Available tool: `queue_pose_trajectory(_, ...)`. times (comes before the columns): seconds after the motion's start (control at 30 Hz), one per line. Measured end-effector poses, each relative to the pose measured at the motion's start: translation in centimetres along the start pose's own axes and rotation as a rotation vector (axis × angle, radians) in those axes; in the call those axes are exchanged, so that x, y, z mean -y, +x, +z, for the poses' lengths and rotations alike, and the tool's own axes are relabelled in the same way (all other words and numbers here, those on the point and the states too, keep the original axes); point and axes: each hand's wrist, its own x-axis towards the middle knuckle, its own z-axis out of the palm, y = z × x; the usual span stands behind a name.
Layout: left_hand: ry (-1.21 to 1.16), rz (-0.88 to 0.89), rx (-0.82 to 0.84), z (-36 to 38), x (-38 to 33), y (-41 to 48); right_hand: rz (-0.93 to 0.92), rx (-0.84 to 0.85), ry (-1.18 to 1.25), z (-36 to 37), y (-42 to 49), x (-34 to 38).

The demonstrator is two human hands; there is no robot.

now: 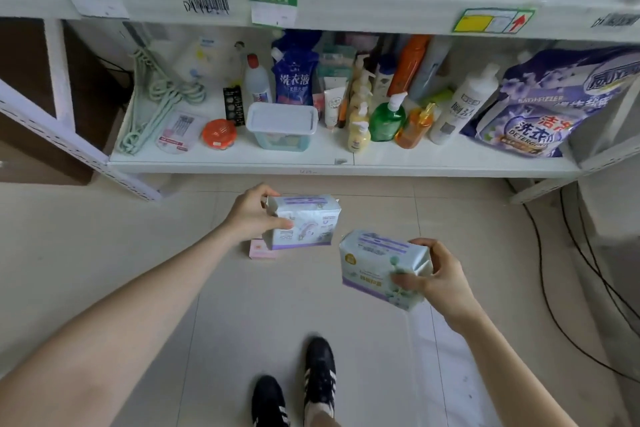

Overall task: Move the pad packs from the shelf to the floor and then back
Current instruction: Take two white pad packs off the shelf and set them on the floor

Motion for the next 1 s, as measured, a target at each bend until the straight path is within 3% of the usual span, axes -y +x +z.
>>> queue_pose_trajectory(0.57,0.066,0.1,0.107,13.8,19.0,24.4,-0.002,0.144,0.02,10.9,24.6,-23.3)
queue_pose_trajectory(1.0,0.14,0.157,0.208,17.3,28.8,32.3,-0.085,0.201,0.074,17.3,33.6,-33.7)
